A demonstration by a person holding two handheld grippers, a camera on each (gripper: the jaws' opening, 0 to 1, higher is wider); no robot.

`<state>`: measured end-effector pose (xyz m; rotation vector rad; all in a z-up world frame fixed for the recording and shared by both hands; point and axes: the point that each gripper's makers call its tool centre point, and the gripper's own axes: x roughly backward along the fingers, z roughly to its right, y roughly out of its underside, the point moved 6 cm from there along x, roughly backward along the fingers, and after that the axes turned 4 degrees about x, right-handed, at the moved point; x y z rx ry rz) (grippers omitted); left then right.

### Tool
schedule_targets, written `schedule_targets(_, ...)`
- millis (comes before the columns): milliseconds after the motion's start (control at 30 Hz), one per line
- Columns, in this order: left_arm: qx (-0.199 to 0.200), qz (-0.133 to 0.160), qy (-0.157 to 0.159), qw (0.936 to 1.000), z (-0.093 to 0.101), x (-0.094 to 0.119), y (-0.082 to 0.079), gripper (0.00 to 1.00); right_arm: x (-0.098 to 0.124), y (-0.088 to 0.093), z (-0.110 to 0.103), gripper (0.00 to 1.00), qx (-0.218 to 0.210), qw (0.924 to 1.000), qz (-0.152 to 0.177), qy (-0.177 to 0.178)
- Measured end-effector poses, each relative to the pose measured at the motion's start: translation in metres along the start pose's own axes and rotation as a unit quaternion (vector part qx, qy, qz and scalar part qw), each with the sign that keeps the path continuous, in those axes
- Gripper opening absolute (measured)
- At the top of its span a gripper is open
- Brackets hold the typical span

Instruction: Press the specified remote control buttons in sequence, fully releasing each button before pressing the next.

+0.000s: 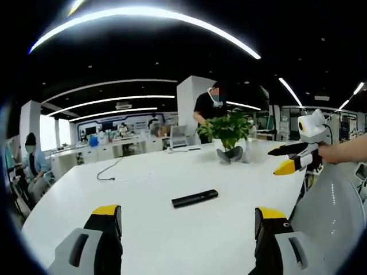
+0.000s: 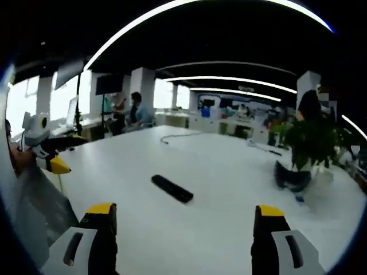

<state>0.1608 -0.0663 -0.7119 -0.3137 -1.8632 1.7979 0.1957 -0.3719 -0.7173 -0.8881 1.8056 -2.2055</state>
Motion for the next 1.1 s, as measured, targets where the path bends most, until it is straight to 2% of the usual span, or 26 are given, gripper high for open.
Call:
schedule_targets(33,-0.001,-0.003,0.001,1.0000,0.001,0.000,0.001,1.00,0.000,0.003,0.001,0.97,0.023,0.9996,-0.018,0.007)
schedule_targets(67,-0.001,-0.004,0.002,1.0000,0.001,0.000,0.001,1.00,0.001,0.004,-0.002,0.95,0.033,0.9992,-0.022,0.005)
schedule_targets(133,0.002,-0.001,0.004,1.0000,0.001,0.000,0.001,1.00,0.000,0.002,-0.006,0.94,0.031,0.9994,-0.016,-0.006)
schedule_targets(267,0.041,0.002,-0.014,0.9991,-0.006,-0.001,0.001,1.00,-0.001,0.004,-0.010,0.93,0.032,0.9989,-0.020,-0.028)
schedule_targets(367,0.051,0.039,-0.018,0.9978,-0.008,0.000,-0.005,1.00,0.002,0.001,-0.007,0.92,0.013,0.9995,0.000,-0.029)
schedule_targets(400,0.049,0.038,-0.022,0.9978,-0.008,0.001,-0.005,1.00,0.004,0.000,-0.006,0.91,0.004,0.9996,0.007,-0.027)
schedule_targets(467,0.047,0.028,-0.030,0.9981,-0.010,0.000,-0.003,1.00,0.004,0.003,-0.005,0.89,-0.003,0.9996,-0.001,-0.028)
schedule_targets(500,0.044,0.013,-0.036,0.9983,-0.011,-0.001,0.000,1.00,0.003,0.003,-0.005,0.89,-0.005,0.9995,-0.002,-0.031)
schedule_targets(567,0.039,0.011,-0.033,0.9986,-0.010,-0.002,0.000,1.00,0.005,0.001,-0.007,0.88,-0.013,0.9990,0.010,-0.041)
schedule_targets(700,0.023,-0.001,-0.024,0.9995,-0.006,-0.002,0.004,0.98,0.009,0.002,-0.007,0.78,-0.025,0.9982,0.013,-0.053)
schedule_targets(867,0.018,-0.011,-0.029,0.9993,-0.008,-0.001,0.006,0.97,0.008,0.001,-0.014,0.78,-0.018,0.9974,0.011,-0.070)
schedule_targets(1000,0.058,0.015,-0.043,0.9973,-0.013,0.003,0.002,0.98,0.008,0.004,-0.019,0.78,0.007,0.9971,0.003,-0.076)
schedule_targets(1100,0.085,0.023,-0.047,0.9950,-0.018,0.003,0.001,0.98,0.008,0.005,-0.017,0.77,-0.004,0.9971,-0.002,-0.075)
